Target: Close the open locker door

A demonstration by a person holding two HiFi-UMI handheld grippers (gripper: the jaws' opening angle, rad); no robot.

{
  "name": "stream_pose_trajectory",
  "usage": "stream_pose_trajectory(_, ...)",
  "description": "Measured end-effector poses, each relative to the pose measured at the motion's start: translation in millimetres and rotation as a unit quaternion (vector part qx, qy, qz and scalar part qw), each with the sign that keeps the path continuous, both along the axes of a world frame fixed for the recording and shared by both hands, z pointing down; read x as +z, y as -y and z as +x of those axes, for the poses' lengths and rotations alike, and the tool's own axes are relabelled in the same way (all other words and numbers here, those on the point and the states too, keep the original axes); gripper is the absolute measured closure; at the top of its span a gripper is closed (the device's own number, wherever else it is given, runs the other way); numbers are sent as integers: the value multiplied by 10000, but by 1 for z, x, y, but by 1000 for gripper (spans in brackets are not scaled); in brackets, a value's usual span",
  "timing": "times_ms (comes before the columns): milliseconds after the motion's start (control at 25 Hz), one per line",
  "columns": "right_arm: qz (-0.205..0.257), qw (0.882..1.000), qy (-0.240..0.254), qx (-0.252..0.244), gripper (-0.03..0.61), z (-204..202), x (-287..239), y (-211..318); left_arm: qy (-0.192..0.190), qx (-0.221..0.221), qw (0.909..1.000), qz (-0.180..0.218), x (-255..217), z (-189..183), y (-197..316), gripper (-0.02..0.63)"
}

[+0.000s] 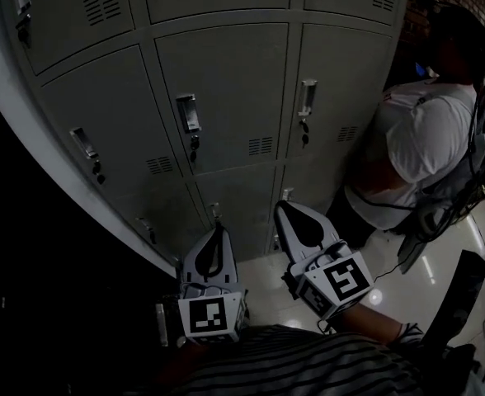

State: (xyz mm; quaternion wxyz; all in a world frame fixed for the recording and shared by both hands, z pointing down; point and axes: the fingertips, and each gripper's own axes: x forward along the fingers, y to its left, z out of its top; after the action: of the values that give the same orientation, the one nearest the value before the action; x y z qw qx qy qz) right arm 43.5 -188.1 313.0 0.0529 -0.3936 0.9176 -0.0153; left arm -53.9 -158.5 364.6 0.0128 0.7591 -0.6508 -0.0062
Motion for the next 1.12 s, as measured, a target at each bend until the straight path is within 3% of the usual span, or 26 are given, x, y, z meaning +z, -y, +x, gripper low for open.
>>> stream_pose_trajectory(240,-321,9993,-86,-170,575,78,22,-102,19,-133,9996,-265,19,80,-107,609)
stream_pose_trajectory(440,-547,9980,-21,-301,575,111,28,-171,80,-258,9991,-321,12,114,-178,609)
stream_pose_trajectory(720,-470,9983,84,-347,575,109,16,-223,240,-328,9989,-251,-1,111,-232,609)
stream_pose_trajectory(1120,-500,9978,-23,-427,575,47,9,-262,347,-278,9988,-207,-16,58,-263,609)
